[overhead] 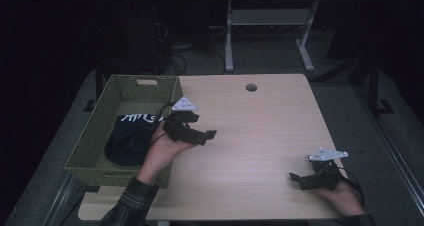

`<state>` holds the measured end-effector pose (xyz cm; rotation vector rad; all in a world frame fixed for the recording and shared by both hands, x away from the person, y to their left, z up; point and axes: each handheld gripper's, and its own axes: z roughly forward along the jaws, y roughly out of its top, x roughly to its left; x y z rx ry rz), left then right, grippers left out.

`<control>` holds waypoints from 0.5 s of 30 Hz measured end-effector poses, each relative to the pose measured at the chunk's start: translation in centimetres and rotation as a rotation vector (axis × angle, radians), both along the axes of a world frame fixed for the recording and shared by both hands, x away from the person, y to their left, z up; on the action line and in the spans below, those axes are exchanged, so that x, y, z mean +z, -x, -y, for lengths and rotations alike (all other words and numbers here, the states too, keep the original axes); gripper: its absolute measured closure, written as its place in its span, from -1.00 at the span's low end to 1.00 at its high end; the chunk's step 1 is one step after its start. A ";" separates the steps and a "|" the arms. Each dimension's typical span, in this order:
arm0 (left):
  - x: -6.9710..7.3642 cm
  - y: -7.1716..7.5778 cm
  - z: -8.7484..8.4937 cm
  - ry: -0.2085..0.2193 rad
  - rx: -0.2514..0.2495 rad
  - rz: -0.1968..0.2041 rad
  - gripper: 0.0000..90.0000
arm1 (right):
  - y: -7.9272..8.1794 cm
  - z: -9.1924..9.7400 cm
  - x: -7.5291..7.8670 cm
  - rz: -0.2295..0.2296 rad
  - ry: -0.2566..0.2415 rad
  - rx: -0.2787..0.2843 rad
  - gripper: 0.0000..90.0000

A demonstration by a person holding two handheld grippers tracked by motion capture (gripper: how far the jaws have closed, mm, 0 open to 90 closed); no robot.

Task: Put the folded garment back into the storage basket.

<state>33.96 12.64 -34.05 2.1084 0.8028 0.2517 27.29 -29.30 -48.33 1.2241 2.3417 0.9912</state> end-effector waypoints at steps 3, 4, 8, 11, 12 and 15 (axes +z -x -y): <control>-1.4 0.4 1.1 -0.006 -0.024 -0.007 -0.66 | 0.0 0.0 0.0 0.000 0.000 0.000 -0.96; -1.4 0.4 1.1 -0.006 -0.024 -0.007 -0.66 | 0.0 0.0 0.0 0.000 0.000 0.000 -0.96; -3.2 1.0 2.0 -0.017 -0.045 -0.017 -0.66 | 0.0 0.0 0.0 0.000 0.000 0.000 -0.96; -4.6 1.5 2.3 -0.023 -0.045 -0.009 -0.66 | 0.0 0.0 0.0 -0.001 0.000 0.000 -0.96; -5.3 1.8 2.5 -0.021 -0.043 -0.012 -0.66 | 0.0 0.0 0.0 -0.001 0.000 0.000 -0.96; -6.7 2.2 2.7 -0.057 -0.045 -0.001 -0.66 | 0.0 0.0 0.0 -0.001 0.000 0.000 -0.96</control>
